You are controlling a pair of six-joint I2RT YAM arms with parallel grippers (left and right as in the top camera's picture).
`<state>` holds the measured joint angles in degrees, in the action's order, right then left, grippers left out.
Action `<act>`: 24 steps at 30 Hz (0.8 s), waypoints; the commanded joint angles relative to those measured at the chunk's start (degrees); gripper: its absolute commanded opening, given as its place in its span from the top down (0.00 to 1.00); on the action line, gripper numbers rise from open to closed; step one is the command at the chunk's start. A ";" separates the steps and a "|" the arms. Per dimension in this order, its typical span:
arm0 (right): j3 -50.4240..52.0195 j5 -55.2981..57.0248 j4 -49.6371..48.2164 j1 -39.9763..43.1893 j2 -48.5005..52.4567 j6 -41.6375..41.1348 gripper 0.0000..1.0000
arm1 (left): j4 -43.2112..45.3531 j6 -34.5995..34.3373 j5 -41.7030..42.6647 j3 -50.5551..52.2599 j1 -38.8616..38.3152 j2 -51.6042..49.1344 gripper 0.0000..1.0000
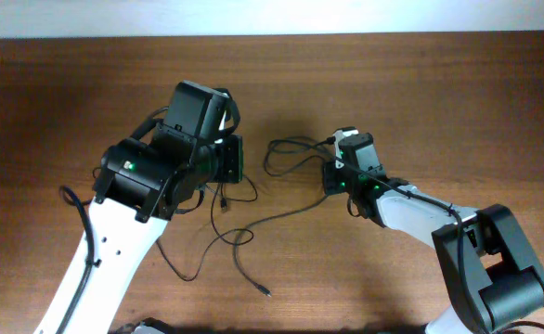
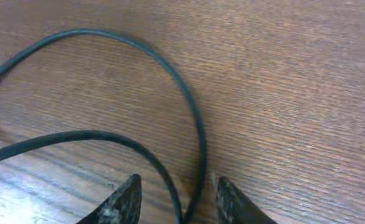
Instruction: Untangle cables
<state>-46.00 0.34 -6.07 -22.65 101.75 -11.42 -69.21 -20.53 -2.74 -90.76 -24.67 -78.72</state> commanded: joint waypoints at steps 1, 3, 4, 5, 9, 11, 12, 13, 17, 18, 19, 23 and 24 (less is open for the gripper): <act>0.31 5.40 0.76 -0.15 0.63 0.50 0.66 | 0.11 0.94 0.44 -0.02 0.07 -0.15 1.00; 0.31 5.20 0.39 -0.15 0.63 0.50 0.65 | 0.11 0.92 0.44 -0.02 0.07 -0.15 1.00; 0.31 4.02 -0.02 -0.22 0.63 0.52 0.65 | 0.13 0.92 0.44 -0.02 0.07 -0.15 1.00; 0.31 3.08 -0.15 -0.22 0.63 0.57 0.64 | 0.13 0.92 0.44 -0.02 0.07 -0.15 1.00; 0.31 -2.10 -0.68 -0.22 0.63 2.34 0.65 | 0.09 0.92 0.44 -0.02 0.07 -0.15 1.00; 0.31 -3.78 -0.83 -0.22 0.63 4.17 0.65 | 0.11 0.92 0.44 -0.02 0.07 -0.15 1.00; 0.31 -3.80 -0.83 -0.22 0.66 4.57 0.65 | 0.11 0.92 0.44 -0.02 0.07 -0.15 1.00; 0.31 -3.78 -0.90 -0.22 0.90 5.66 0.65 | 0.11 0.92 0.44 -0.02 0.07 -0.15 1.00; 0.31 -1.01 -2.93 -0.20 4.09 8.20 0.73 | 0.11 0.92 0.44 -0.02 0.07 -0.15 1.00; 0.31 0.94 -2.73 -0.20 4.04 8.20 0.80 | 0.11 0.92 0.44 -0.02 0.07 -0.15 1.00; 0.31 3.04 -2.45 -0.13 3.98 7.96 0.88 | 0.11 0.92 0.44 -0.02 0.07 -0.15 1.00; 0.31 32.35 8.72 -0.09 -0.02 -8.94 0.96 | 0.83 0.92 0.44 -0.02 0.07 -0.22 1.00; 0.31 38.97 12.79 -0.07 -0.81 -12.28 0.96 | 1.44 0.90 0.46 -0.02 0.07 -0.24 1.00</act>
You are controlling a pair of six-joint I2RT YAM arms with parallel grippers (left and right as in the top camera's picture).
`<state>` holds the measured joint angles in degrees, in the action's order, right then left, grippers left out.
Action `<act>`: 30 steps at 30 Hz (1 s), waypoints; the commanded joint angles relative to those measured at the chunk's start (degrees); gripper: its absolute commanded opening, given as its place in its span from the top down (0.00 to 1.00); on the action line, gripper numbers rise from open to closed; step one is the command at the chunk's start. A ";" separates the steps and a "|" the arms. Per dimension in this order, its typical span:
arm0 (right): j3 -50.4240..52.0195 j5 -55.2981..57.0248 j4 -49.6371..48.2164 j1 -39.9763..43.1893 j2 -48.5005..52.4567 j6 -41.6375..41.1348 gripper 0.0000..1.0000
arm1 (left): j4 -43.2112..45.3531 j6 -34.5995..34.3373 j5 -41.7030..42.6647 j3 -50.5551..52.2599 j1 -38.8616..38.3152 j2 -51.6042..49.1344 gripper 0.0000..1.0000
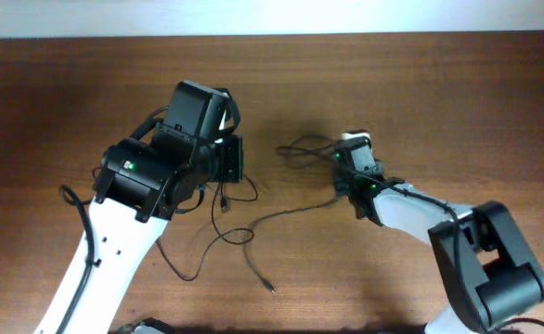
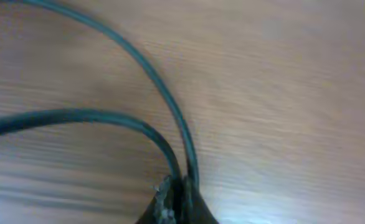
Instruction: Untangle cables
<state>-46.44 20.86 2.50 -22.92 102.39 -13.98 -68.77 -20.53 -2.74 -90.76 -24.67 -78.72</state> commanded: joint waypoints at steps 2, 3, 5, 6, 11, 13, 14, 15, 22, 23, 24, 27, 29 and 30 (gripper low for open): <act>0.74 23.82 8.94 1.40 -2.47 -12.57 0.96 | 1.44 0.87 0.46 -0.02 0.07 -0.24 1.00; 0.74 23.21 10.36 2.97 -3.41 -13.31 0.96 | 1.68 0.87 0.44 -0.02 0.07 -0.24 1.00; 0.72 20.37 13.46 6.67 -6.58 -13.99 0.96 | 2.58 0.90 0.46 -0.02 0.07 -0.26 1.00; 0.72 16.33 15.78 10.49 -10.88 -13.94 0.96 | 4.24 0.90 0.46 -0.02 0.07 -0.26 1.00; 0.72 6.19 23.76 23.30 -26.99 -8.74 0.96 | 27.56 0.87 6.80 -0.02 0.07 -0.26 1.00; 0.74 2.40 26.73 27.32 -30.49 -8.74 0.95 | 41.11 -1.46 15.04 -0.02 0.07 -0.37 1.00; 0.74 0.68 27.78 28.85 -30.56 -8.76 0.95 | 48.13 -5.70 17.70 -0.02 0.07 -0.37 1.00; 0.81 -1.42 27.85 29.49 -29.99 -8.76 0.92 | 51.49 -7.89 18.69 -0.02 0.07 -0.37 1.00; 0.81 -6.36 26.56 29.66 -25.88 -8.79 0.67 | 28.63 -3.30 14.69 -0.02 -0.46 -3.39 1.00; 0.81 -6.34 26.58 29.66 -25.88 -8.76 0.65 | 24.59 -1.75 11.85 -0.02 -0.46 -5.01 1.00; 0.81 -6.34 26.62 29.66 -25.88 -8.76 0.64 | 20.48 -1.40 7.08 -0.02 -0.46 -7.28 1.00; 0.81 -6.40 26.67 29.66 -25.88 -8.79 0.59 | 15.65 0.31 2.45 -0.02 -0.46 -14.58 1.00; 0.81 -7.65 26.64 29.64 -25.88 -8.76 0.55 | 15.21 0.94 2.99 -0.02 -0.46 -19.06 1.00; 0.81 -8.68 26.64 29.64 -25.88 -8.76 0.54 | 15.17 0.94 4.76 -0.02 -0.46 -22.10 1.00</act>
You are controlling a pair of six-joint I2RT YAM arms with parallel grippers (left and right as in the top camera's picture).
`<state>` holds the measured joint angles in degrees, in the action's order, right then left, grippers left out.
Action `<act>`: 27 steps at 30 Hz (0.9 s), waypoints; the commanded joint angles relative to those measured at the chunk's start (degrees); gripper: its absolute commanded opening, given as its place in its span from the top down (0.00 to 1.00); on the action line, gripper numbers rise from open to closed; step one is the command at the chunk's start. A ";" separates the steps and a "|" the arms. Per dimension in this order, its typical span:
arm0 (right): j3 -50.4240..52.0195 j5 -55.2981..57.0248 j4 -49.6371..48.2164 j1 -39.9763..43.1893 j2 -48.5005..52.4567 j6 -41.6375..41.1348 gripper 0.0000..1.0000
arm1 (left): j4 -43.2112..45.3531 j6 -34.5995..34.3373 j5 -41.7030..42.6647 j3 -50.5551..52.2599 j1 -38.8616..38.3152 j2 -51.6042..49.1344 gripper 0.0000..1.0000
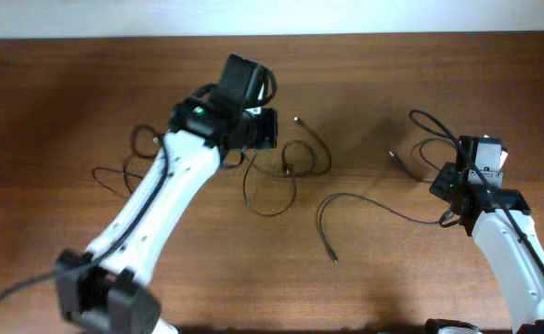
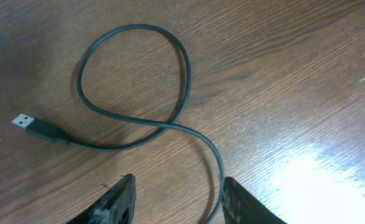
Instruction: Untangle cables
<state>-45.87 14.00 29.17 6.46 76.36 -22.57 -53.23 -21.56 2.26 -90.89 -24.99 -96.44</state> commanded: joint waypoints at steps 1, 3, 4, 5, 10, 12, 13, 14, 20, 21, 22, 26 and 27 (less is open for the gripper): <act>0.24 -1.79 -0.02 0.28 0.15 -0.17 0.53 | -0.37 1.99 0.85 0.11 -0.17 -7.28 1.00; 0.24 -1.79 0.02 0.28 0.15 -0.17 0.52 | -0.44 3.04 1.05 0.11 -0.52 -9.60 1.00; 0.24 -1.79 0.02 0.28 0.22 -0.17 0.51 | -0.46 5.88 1.46 0.11 -1.05 -10.95 1.00; 0.24 -1.79 0.00 0.28 0.31 -0.20 0.49 | -0.48 8.48 1.44 0.11 -1.62 -11.93 1.00; 0.24 -1.79 -0.02 0.28 0.31 -0.20 0.48 | -0.66 14.84 1.38 0.11 -5.25 -13.40 0.91; 0.24 -1.79 -0.02 0.28 0.31 -0.20 0.48 | -0.72 14.82 1.38 0.11 -6.29 -13.51 0.89; 0.24 -1.79 -0.02 0.28 0.31 -0.20 0.48 | -0.70 14.82 1.38 0.11 -7.06 -13.73 0.87; 0.24 -1.81 -0.02 0.28 0.31 -0.20 0.48 | -0.68 14.84 1.38 0.11 -7.89 -14.14 0.78; 0.24 -1.81 -0.04 0.26 0.31 -0.20 0.48 | 0.22 14.82 1.38 0.11 -11.85 -21.27 0.49; 0.24 -1.81 -0.04 0.26 0.31 -0.20 0.48 | 0.22 14.82 1.38 0.11 -12.24 -22.40 0.49; 0.24 -1.84 -0.11 0.26 0.31 -0.22 0.47 | 0.20 14.82 1.38 0.11 -12.76 -23.89 0.46; 0.24 -4.37 -0.68 0.26 0.31 -0.37 0.47 | 0.24 14.84 1.33 0.11 -13.49 -26.14 0.48; 0.24 -4.37 -0.68 0.28 0.31 -0.37 0.47 | 0.28 14.82 1.36 0.11 -13.49 -26.14 0.54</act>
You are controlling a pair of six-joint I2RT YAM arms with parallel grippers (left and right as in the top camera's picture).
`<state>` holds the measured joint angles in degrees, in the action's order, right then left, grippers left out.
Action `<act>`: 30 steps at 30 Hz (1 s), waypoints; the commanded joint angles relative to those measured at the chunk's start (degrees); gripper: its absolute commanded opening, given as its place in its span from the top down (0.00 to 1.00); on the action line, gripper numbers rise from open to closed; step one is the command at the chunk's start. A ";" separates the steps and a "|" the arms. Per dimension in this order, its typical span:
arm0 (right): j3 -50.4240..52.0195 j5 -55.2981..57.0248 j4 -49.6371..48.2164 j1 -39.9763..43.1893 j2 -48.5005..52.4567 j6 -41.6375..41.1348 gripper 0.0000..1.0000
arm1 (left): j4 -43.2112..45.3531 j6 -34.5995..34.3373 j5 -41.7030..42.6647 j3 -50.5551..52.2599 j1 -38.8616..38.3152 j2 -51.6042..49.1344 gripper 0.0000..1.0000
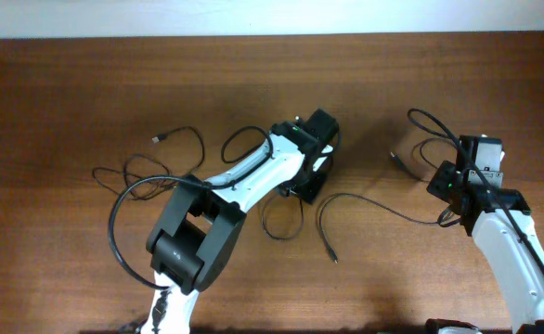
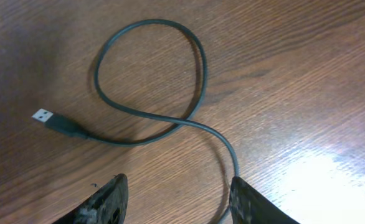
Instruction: Untangle cables
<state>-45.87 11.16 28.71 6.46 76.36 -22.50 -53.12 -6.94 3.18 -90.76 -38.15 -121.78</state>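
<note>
One thin black cable [image 1: 374, 206] lies by itself on the right, running from a loose end near the middle of the table to a loop beside my right gripper [image 1: 444, 188]. In the right wrist view that loop [image 2: 198, 62] and its USB plug [image 2: 43, 116] lie just ahead of my right gripper [image 2: 179, 205], which is open and empty. The other black cabling [image 1: 193, 139] sprawls across the left half, with a small loop [image 1: 281, 223] below my left gripper [image 1: 302, 186]. The overhead view does not show how the left jaws stand.
The brown wooden table [image 1: 68, 74] holds only the cables and my two arms. My left arm stretches from the front edge diagonally to the middle, lying over part of the left cabling. A white wall strip borders the far edge.
My left gripper has moved right and toward the front, to the table's middle. The left cabling now lies spread further left, with a loop under that gripper. My right gripper stays open where it was.
My right gripper stood open around a cable strand near the middle, beside the tangle under my left arm. Then it was shut on that strand. Later it was at the right side and open, with that cable lying apart there. Now my left gripper is at the middle.
</note>
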 commanded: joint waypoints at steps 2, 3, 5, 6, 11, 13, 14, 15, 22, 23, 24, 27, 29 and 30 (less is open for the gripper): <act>0.24 -1.53 -0.22 0.28 0.31 -0.44 0.47 | 0.11 0.20 0.44 -0.02 -0.33 -0.81 0.55; 0.24 -1.53 -0.22 0.28 0.31 -0.44 0.47 | 0.04 0.17 0.44 -0.02 -0.33 -0.81 0.55; 0.24 -1.53 -0.42 0.28 0.31 -0.42 0.47 | 0.09 0.20 -0.26 -0.02 -0.33 -0.81 1.00; 0.24 -1.53 -0.61 0.26 0.31 -0.44 0.47 | 0.13 0.20 -1.68 -0.07 -0.33 -0.79 1.00; 0.24 -1.53 -0.66 0.26 0.31 -0.44 0.47 | -1.36 0.17 -8.31 -11.65 -0.31 4.35 1.00; 0.24 -1.53 -0.68 0.26 0.31 -0.42 0.47 | -2.03 0.15 -16.44 -16.52 -0.31 8.35 1.00; 0.24 -1.53 -0.68 0.28 0.31 -0.44 0.47 | -2.25 0.15 -18.95 -17.88 -0.31 10.40 1.00; 0.24 -1.53 -0.83 0.28 0.31 -0.44 0.47 | -2.34 0.15 -21.22 -18.47 -0.31 12.68 1.00; 0.24 -1.77 -1.07 0.26 0.31 -0.44 0.47 | -15.65 -9.68 -28.94 -18.47 0.83 21.84 1.00; 0.24 -1.77 -1.07 0.26 0.31 -0.44 0.47 | -18.18 -9.79 -28.96 -18.40 0.81 21.79 1.00; 0.24 -1.77 -1.07 0.26 0.31 -0.44 0.47 | -18.86 -9.79 -28.94 -18.40 0.81 21.79 1.00; 0.24 -1.77 -1.07 0.26 0.31 -0.44 0.47 | -20.98 -9.77 -26.10 -18.36 0.81 21.77 1.00; 0.24 -1.77 -1.05 0.26 0.31 -0.44 0.47 | -21.42 -9.75 -22.03 -17.55 0.81 21.49 1.00; 0.24 -1.75 -1.05 0.26 0.31 -0.42 0.47 | -21.46 -9.79 -20.55 -15.72 0.81 21.46 1.00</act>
<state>-45.84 9.72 27.81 6.46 76.47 -22.52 -74.37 -15.77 -21.17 -108.88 -37.54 -100.01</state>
